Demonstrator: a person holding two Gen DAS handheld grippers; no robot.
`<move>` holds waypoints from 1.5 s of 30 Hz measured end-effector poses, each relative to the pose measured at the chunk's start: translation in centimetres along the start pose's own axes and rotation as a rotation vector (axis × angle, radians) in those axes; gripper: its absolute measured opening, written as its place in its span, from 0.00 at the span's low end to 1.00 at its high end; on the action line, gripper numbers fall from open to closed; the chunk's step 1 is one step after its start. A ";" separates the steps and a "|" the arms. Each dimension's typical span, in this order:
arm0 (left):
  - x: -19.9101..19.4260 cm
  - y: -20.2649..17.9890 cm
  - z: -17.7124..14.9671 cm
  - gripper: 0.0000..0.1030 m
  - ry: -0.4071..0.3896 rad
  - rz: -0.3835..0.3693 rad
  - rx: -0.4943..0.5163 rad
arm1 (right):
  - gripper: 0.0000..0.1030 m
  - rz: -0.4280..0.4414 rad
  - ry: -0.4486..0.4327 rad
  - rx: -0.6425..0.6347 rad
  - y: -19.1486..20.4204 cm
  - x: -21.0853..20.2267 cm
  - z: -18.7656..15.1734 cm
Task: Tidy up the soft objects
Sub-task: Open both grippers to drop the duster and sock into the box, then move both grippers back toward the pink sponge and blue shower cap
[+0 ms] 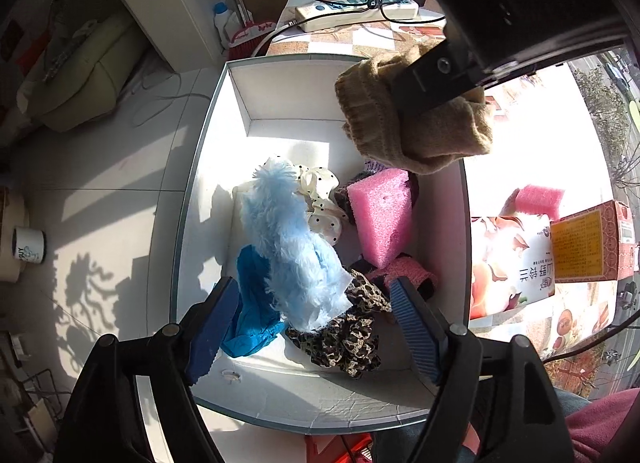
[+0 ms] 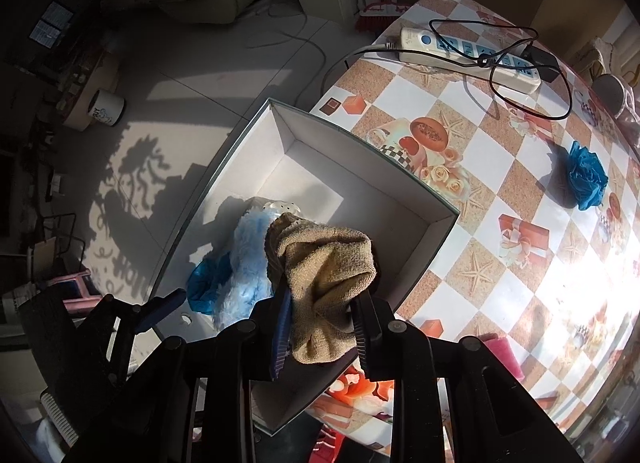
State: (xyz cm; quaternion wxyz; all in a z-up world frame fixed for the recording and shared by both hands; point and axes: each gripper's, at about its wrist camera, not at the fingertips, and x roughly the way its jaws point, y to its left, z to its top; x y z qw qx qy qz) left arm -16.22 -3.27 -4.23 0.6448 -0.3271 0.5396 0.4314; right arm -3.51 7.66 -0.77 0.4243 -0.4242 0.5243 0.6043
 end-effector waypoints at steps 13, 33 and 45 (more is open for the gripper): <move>0.0 0.3 2.1 0.87 0.066 -0.148 -0.077 | 0.99 0.094 0.006 0.171 -5.8 -3.0 -1.2; 3.2 -21.2 11.7 0.87 0.261 -0.328 0.508 | 0.99 0.145 -0.034 0.701 -27.8 -9.8 -13.8; 12.4 -24.7 13.0 0.87 0.671 -0.470 0.599 | 0.99 0.193 -0.006 0.910 -34.6 -7.3 -21.5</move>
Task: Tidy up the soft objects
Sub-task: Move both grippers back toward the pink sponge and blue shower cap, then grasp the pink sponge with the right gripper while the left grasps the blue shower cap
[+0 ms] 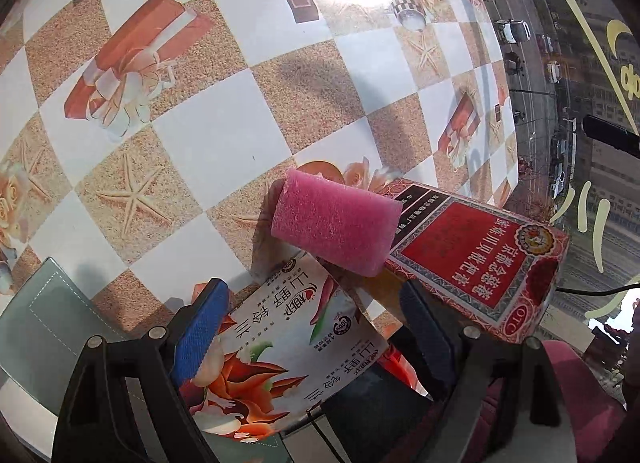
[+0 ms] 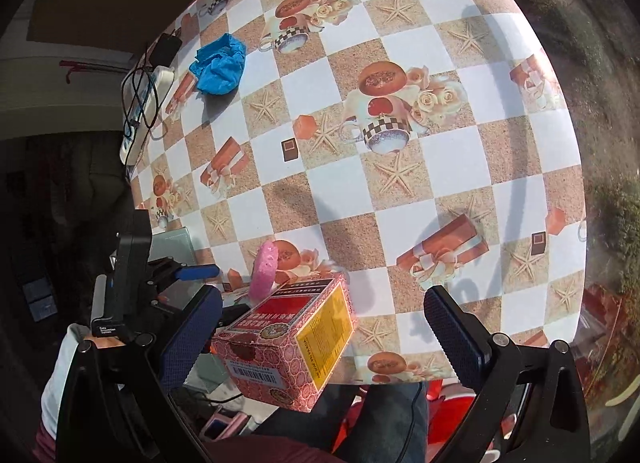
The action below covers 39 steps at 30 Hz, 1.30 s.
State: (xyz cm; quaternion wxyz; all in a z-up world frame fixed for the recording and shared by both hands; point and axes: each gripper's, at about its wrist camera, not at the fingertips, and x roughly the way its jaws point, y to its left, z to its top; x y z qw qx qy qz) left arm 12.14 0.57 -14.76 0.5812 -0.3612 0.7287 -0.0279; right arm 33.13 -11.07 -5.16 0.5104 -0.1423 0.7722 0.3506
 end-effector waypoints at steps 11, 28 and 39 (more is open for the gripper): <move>-6.6 2.6 3.4 0.99 -0.351 0.103 -0.292 | 0.99 -0.014 0.058 -0.006 -0.5 3.0 1.2; -8.8 4.1 -3.4 1.00 -0.407 0.217 -0.444 | 0.99 -0.214 0.199 -0.537 8.7 15.5 4.9; -11.4 3.4 1.7 1.00 -0.429 0.213 -0.423 | 0.99 -0.374 0.229 -0.937 9.2 19.8 1.1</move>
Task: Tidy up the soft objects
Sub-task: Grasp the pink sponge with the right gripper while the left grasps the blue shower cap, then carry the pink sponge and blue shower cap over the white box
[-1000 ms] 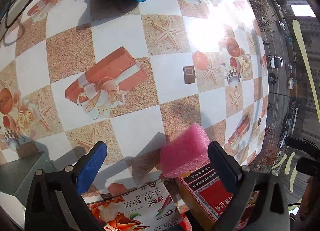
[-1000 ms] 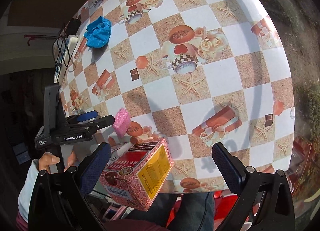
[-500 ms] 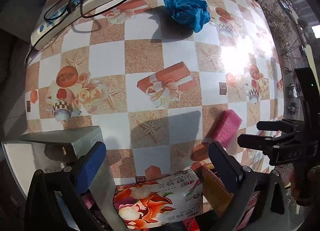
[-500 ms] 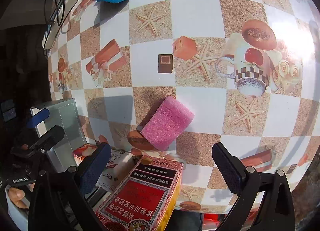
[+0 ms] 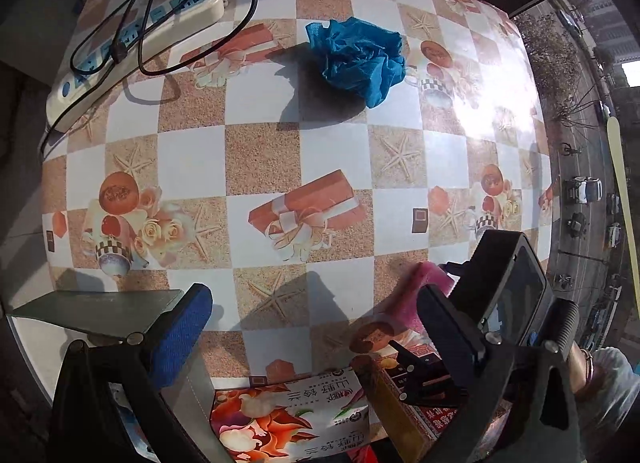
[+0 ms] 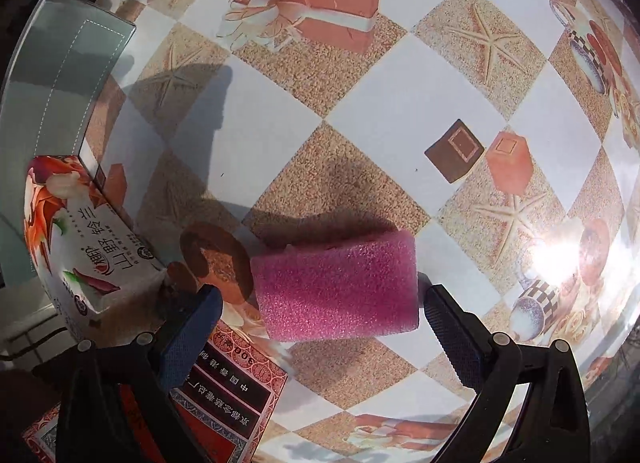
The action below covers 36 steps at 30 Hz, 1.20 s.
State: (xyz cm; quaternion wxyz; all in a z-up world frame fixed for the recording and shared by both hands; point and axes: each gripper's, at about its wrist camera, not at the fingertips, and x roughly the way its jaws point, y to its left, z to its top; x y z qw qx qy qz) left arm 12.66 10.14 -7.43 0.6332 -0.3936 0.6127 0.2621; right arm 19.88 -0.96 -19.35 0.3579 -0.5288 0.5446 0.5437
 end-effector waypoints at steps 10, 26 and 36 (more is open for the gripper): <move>2.1 -7.0 8.6 1.00 -0.117 0.168 0.152 | 0.70 0.088 -0.137 0.223 -4.8 -2.3 -4.3; 9.9 -6.4 17.3 0.54 -0.009 0.264 0.158 | 0.70 0.281 -0.321 0.624 -8.5 -7.5 -12.4; 4.5 -8.2 11.3 0.35 -0.211 0.287 0.336 | 0.70 0.237 -0.346 0.777 -10.5 -8.4 -14.9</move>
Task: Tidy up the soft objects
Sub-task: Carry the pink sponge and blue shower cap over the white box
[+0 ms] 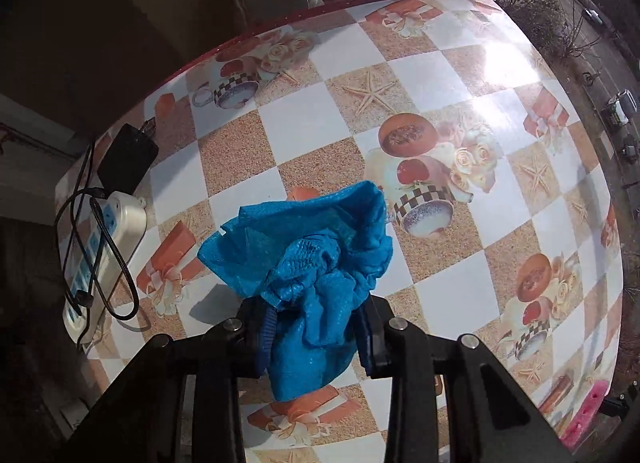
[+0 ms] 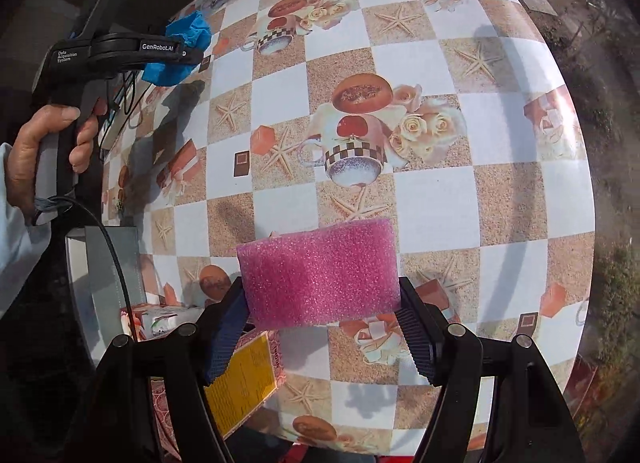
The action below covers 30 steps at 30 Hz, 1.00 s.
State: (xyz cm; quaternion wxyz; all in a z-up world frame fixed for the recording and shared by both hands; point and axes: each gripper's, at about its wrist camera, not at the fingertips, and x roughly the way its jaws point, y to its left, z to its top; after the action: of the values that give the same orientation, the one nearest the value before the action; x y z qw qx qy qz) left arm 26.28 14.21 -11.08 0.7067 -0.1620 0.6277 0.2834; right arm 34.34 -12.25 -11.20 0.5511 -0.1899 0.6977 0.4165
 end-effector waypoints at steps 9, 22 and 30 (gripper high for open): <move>-6.6 -1.6 -8.5 0.35 -0.057 -0.035 0.010 | 0.70 -0.018 -0.027 -0.013 1.4 -1.7 -1.7; -12.9 -3.3 -20.9 0.36 -0.067 -0.040 0.041 | 0.70 -0.061 -0.108 -0.091 6.7 -5.9 -4.2; -14.9 -2.3 -26.5 0.36 -0.072 -0.055 0.014 | 0.70 -0.097 -0.121 -0.202 12.2 -6.9 -6.7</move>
State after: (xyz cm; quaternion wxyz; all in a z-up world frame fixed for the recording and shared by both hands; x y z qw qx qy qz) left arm 5.86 -6.01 -1.00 0.7374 -0.1639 0.5991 0.2654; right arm 23.60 -11.79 0.01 0.5897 -0.2526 0.6078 0.4680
